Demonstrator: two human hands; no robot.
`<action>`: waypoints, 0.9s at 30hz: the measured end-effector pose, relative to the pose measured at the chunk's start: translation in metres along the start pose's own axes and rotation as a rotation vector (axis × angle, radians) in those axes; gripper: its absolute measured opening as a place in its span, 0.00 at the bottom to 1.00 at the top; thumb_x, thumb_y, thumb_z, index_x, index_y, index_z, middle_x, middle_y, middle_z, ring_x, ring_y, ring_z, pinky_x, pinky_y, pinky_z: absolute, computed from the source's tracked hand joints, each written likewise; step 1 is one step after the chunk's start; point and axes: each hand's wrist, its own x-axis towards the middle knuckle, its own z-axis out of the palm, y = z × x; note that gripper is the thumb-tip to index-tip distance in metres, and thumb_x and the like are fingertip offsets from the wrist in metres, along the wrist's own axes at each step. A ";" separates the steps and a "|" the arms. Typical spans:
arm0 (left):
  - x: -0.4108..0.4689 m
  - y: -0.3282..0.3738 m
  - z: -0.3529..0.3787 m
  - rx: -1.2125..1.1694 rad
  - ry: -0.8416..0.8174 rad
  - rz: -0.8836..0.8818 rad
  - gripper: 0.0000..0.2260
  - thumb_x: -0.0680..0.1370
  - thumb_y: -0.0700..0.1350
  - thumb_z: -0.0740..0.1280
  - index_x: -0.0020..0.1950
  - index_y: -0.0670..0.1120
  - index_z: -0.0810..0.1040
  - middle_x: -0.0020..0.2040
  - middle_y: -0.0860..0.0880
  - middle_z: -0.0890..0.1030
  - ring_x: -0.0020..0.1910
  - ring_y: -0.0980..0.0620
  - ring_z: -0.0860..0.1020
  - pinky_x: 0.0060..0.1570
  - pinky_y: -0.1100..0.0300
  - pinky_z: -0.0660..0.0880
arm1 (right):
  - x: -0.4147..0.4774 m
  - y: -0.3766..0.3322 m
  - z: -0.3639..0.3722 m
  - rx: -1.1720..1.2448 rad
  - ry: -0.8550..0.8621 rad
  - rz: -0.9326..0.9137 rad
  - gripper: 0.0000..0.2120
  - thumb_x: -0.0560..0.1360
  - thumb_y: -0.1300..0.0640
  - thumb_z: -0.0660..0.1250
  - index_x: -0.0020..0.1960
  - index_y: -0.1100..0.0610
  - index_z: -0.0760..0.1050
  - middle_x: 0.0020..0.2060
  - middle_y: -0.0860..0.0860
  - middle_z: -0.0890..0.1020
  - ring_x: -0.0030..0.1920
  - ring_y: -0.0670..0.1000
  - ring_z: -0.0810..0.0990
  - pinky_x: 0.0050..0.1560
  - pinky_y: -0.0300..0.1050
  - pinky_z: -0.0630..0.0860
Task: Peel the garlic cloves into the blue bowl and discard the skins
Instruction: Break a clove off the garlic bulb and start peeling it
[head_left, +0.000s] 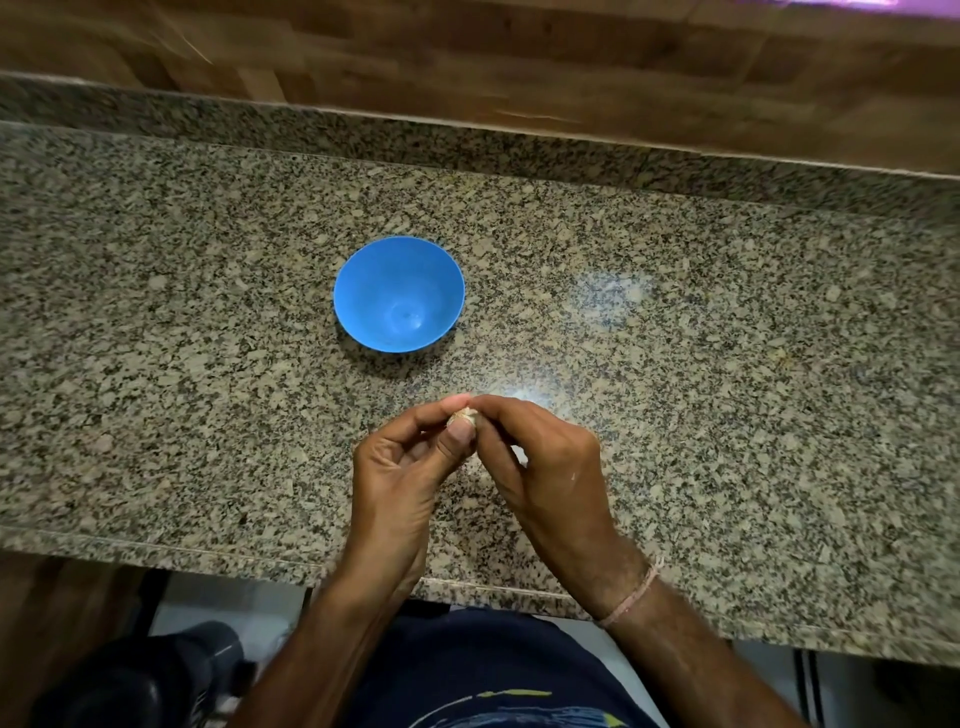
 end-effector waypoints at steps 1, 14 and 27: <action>0.001 -0.001 -0.004 -0.006 0.001 -0.013 0.14 0.75 0.37 0.72 0.60 0.36 0.82 0.57 0.41 0.86 0.59 0.46 0.85 0.54 0.59 0.82 | 0.000 0.000 0.001 0.050 -0.011 0.031 0.09 0.83 0.57 0.70 0.61 0.58 0.83 0.52 0.49 0.86 0.52 0.43 0.85 0.51 0.42 0.82; 0.085 -0.048 -0.085 1.228 -0.058 0.288 0.12 0.77 0.43 0.75 0.60 0.50 0.83 0.56 0.54 0.76 0.52 0.55 0.79 0.50 0.60 0.83 | -0.021 0.063 0.046 0.290 -0.146 0.821 0.03 0.76 0.59 0.76 0.49 0.56 0.85 0.45 0.48 0.88 0.48 0.47 0.86 0.50 0.39 0.83; 0.041 -0.084 -0.118 1.391 -0.141 0.438 0.16 0.77 0.54 0.74 0.59 0.52 0.73 0.52 0.55 0.71 0.50 0.55 0.71 0.45 0.60 0.70 | -0.018 0.074 0.067 -0.098 -0.232 0.754 0.06 0.74 0.62 0.78 0.42 0.52 0.84 0.38 0.46 0.87 0.39 0.43 0.86 0.46 0.39 0.85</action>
